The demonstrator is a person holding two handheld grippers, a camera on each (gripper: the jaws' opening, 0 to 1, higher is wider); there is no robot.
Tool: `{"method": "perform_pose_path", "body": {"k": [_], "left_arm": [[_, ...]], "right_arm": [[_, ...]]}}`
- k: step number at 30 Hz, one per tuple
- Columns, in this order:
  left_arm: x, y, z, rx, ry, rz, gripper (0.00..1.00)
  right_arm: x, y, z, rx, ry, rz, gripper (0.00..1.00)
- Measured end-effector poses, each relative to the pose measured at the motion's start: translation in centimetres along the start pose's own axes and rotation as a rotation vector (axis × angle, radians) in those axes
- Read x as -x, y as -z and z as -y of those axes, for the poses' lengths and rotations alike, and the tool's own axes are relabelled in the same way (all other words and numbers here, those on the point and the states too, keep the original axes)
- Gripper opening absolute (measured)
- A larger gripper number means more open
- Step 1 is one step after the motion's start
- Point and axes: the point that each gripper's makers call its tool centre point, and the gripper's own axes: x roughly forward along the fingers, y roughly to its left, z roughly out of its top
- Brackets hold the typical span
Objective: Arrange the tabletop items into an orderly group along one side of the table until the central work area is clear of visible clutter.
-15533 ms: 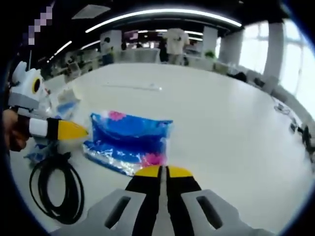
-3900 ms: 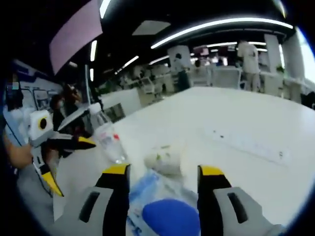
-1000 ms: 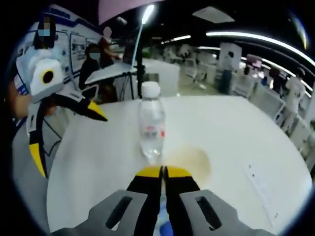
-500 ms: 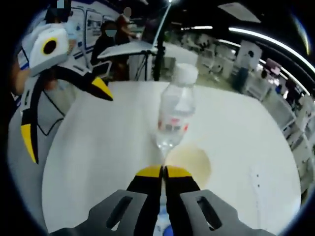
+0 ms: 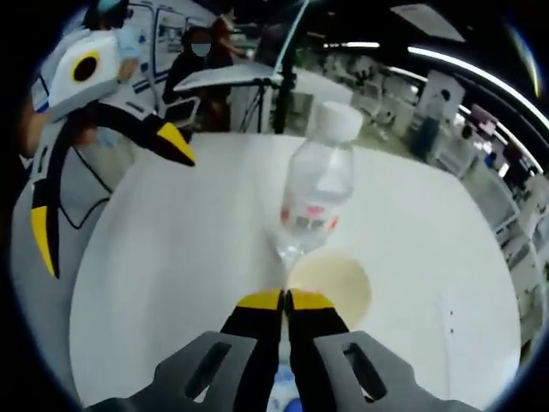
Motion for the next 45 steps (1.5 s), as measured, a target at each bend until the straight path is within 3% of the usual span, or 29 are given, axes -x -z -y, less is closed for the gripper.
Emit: {"method": "perform_pose_path", "body": {"k": [11,20,30,37,45], "left_arm": [[0.2,0.1,-0.1,0.006,-0.001,-0.001,0.97],[0.4,-0.1,-0.6,0.021,-0.015,0.011,0.98],[0.4,-0.4,-1.1,0.027,-0.021,0.019,0.99],[0.5,-0.8,-1.5,0.032,-0.031,0.029,0.99],[0.9,-1.6,-1.6,0.033,-0.032,0.049,0.99]], "right_arm": [[-0.3,-0.1,-0.2,-0.024,-0.004,0.000,0.00],[0.1,-0.3,0.1,-0.106,0.015,0.020,0.21],[1.7,-0.3,1.2,-0.223,0.080,0.065,0.57],[3.7,0.0,1.0,-0.347,0.124,0.129,0.73],[6.5,0.6,0.6,-0.416,0.151,0.202,0.86]]}}
